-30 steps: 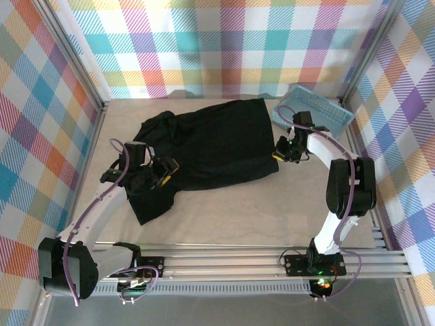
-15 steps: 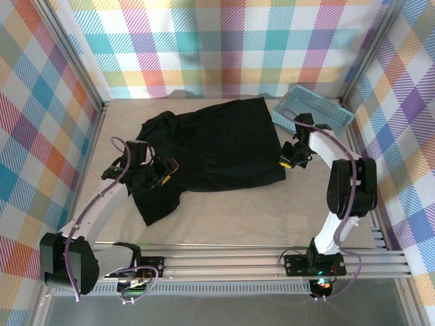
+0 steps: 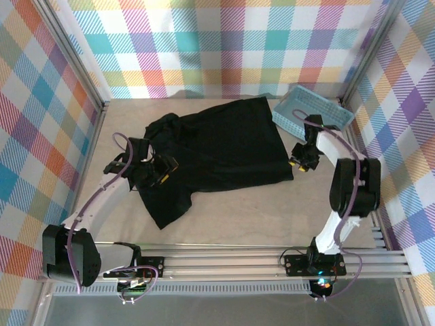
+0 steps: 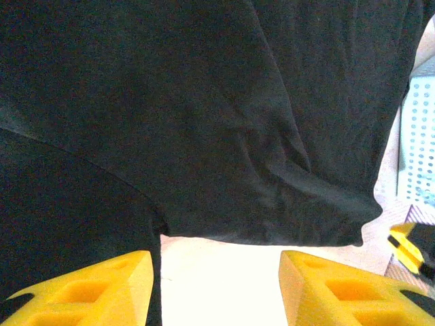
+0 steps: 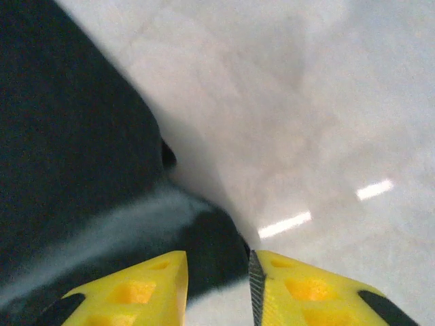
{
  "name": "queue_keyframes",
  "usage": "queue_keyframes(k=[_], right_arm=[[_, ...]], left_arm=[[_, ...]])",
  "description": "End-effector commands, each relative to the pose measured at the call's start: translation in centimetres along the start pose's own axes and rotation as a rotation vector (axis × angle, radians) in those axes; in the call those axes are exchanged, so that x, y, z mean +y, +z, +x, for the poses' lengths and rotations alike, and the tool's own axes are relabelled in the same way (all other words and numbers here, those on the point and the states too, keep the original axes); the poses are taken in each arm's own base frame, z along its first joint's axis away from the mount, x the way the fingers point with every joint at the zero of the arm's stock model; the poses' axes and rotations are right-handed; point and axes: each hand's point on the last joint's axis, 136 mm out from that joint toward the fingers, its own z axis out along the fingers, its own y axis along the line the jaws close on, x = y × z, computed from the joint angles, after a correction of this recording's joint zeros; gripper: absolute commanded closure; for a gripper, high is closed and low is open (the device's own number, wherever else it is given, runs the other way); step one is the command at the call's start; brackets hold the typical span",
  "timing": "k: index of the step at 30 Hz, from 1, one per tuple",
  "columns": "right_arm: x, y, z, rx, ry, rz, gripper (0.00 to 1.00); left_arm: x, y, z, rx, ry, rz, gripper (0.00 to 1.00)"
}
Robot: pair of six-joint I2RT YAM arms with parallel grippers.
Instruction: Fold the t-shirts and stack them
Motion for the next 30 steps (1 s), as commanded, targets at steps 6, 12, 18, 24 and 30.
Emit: queue_keyframes(k=[6, 12, 18, 24, 30], right_arm=[[0.3, 1.6, 1.5, 0.008, 0.03, -0.103, 0.69], [0.2, 2.7, 0.2, 0.018, -0.057, -0.104, 0.64], [0.9, 3.1, 0.5, 0.049, -0.062, -0.143, 0.75], [0.1, 3.0, 1.4, 0.078, -0.052, -0.11, 0.81], [-0.9, 2.6, 1.6, 0.04, -0.104, -0.079, 0.69]], left_arm=[[0.5, -0.2, 1.0, 0.01, 0.015, -0.01, 0.48], [0.1, -0.3, 1.0, 0.015, 0.023, 0.001, 0.48], [0.1, -0.5, 1.1, 0.016, 0.025, 0.006, 0.49], [0.0, -0.5, 1.1, 0.014, 0.026, 0.012, 0.49], [-0.1, -0.4, 1.1, 0.014, 0.023, 0.02, 0.49]])
